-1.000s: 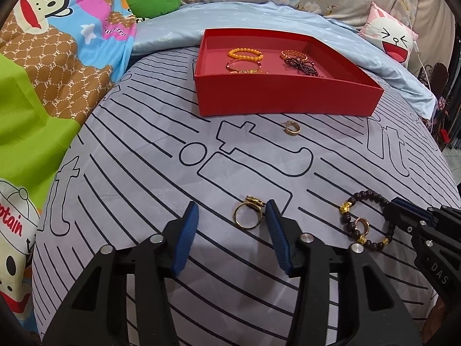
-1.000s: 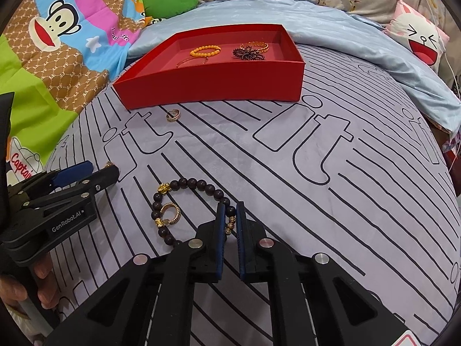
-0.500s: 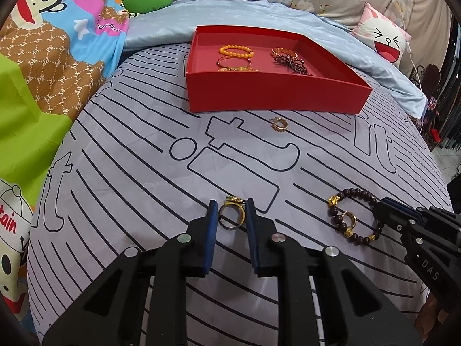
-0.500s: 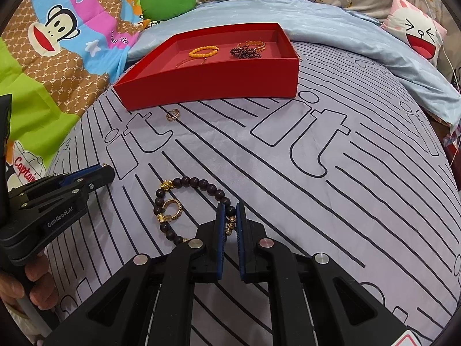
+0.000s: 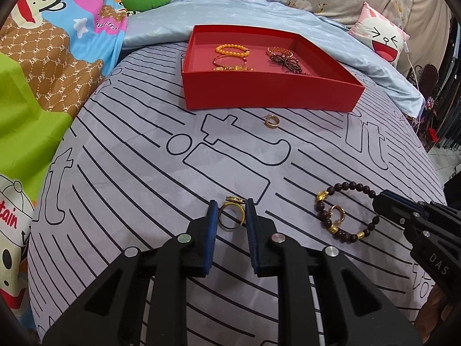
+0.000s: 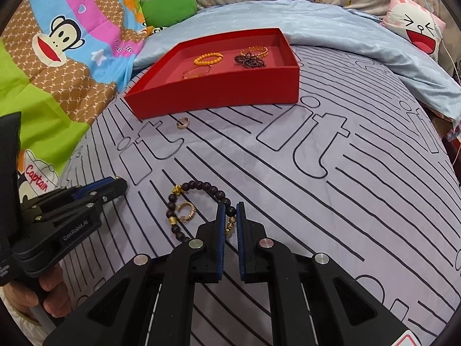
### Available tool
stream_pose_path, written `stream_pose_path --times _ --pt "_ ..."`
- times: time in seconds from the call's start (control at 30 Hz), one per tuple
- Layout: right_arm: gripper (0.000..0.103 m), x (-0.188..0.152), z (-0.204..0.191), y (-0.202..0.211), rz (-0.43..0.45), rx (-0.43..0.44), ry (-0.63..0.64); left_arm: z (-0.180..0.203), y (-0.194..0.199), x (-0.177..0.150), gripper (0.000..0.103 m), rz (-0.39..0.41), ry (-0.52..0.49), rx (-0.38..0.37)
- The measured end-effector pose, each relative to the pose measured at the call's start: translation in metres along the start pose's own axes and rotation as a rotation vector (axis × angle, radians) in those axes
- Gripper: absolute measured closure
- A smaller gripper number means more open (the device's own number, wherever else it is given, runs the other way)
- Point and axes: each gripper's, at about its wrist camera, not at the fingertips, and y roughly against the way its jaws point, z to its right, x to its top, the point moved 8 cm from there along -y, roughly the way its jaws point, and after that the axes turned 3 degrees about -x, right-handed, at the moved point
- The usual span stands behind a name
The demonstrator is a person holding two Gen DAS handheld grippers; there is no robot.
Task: Organize jewelry
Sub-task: 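Lift and carry the gold ring and black bead bracelet over the tray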
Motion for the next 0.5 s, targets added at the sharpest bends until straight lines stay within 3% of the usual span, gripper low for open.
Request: stream_pose_path --times 0.5 --pt "0.096 0.049 -0.012 0.052 0.135 0.066 -0.01 0.004 0.024 0.017 0.084 0.038 0.012 -0.049"
